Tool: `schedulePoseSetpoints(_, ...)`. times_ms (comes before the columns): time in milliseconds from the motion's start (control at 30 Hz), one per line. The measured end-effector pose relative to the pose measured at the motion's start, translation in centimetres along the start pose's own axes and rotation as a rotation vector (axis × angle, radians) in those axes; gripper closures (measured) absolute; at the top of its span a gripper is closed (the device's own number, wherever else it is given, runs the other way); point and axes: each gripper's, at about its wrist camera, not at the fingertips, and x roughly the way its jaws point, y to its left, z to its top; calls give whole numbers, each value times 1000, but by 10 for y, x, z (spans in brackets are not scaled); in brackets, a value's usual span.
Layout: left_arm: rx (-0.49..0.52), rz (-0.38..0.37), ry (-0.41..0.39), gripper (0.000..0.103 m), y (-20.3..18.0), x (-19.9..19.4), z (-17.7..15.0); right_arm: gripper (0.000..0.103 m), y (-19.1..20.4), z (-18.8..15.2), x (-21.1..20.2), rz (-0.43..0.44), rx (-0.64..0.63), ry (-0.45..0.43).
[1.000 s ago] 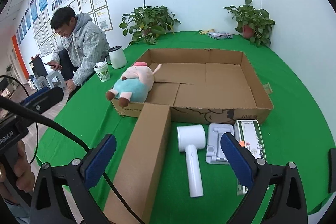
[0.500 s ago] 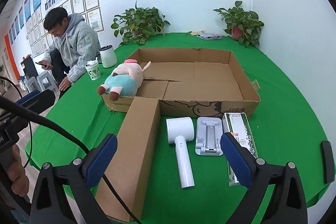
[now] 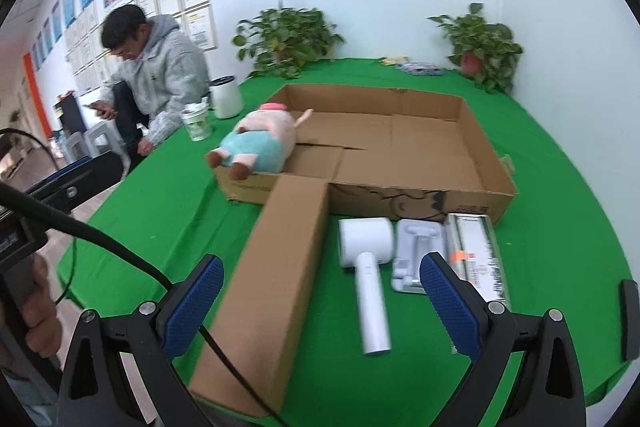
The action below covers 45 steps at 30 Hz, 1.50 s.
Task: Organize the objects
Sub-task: 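Move both grippers toward the long narrow cardboard insert, then close both grippers on the side wall of the cardboard insert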
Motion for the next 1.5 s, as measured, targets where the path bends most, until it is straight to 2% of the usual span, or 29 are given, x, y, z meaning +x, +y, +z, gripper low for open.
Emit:
schedulePoseSetpoints(167, -34, 22, 39, 10, 23, 3, -8, 4, 37, -7, 11, 150, -52, 68)
schedulePoseSetpoints(233, -48, 17, 70, 10, 29, 7, -14, 4, 51, -14, 20, 139, -79, 85)
schedulePoseSetpoints(367, -89, -40, 119, 10, 29, 20, -31, 4, 65, -28, 42, 21, -139, 144)
schedulePoseSetpoints(467, -106, -82, 172, 10, 23, 33, -45, 13, 64, -35, 50, -19, -159, 164)
schedulePoseSetpoints(533, -134, -114, 199, 10, 23, 41, -51, 33, 58, -41, 50, -32, -161, 173)
schedulePoseSetpoints(600, -133, -127, 220, 10, 19, 48, -54, 44, 44, -45, 51, -33, -133, 180)
schedulePoseSetpoints(667, -122, -134, 226, 10, 15, 50, -56, 46, 21, -48, 49, -38, -65, 180)
schedulePoseSetpoints(767, -123, -144, 235, 10, 12, 56, -57, 48, -15, -52, 47, -92, 19, 188)
schedulePoseSetpoints(833, -130, -161, 246, 10, 9, 61, -59, 48, -37, -57, 46, -97, 76, 208)
schedulePoseSetpoints(900, -144, -198, 265, 10, 6, 67, -61, 48, -51, -60, 39, -36, 138, 199)
schedulePoseSetpoints(933, -151, -222, 280, 10, 5, 71, -63, 44, -53, -61, 33, 3, 144, 186)
schedulePoseSetpoints(967, -159, -252, 297, 13, 3, 76, -65, 40, -51, -62, 27, 33, 133, 172)
schedulePoseSetpoints(1033, -176, -322, 329, 20, -5, 84, -68, 21, -43, -63, 12, 104, 87, 132)
schedulePoseSetpoints(1067, -183, -357, 338, 23, -9, 87, -69, 20, -38, -64, 5, 142, 63, 123)
schedulePoseSetpoints(1167, -164, -453, 347, 23, -34, 95, -70, 19, -23, -68, -17, 276, -15, 117)
schedulePoseSetpoints(1233, -120, -482, 340, 23, -54, 98, -70, 17, -15, -73, -34, 346, -74, 108)
schedulePoseSetpoints(1300, -86, -540, 342, 23, -74, 102, -70, 12, -10, -79, -49, 358, -128, 93)
schedulePoseSetpoints(1400, -34, -603, 372, 23, -101, 108, -70, 11, -9, -85, -57, 322, -161, 91)
schedulePoseSetpoints(1500, 21, -589, 353, 25, -108, 101, -68, 11, -12, -88, -55, 255, -138, 90)
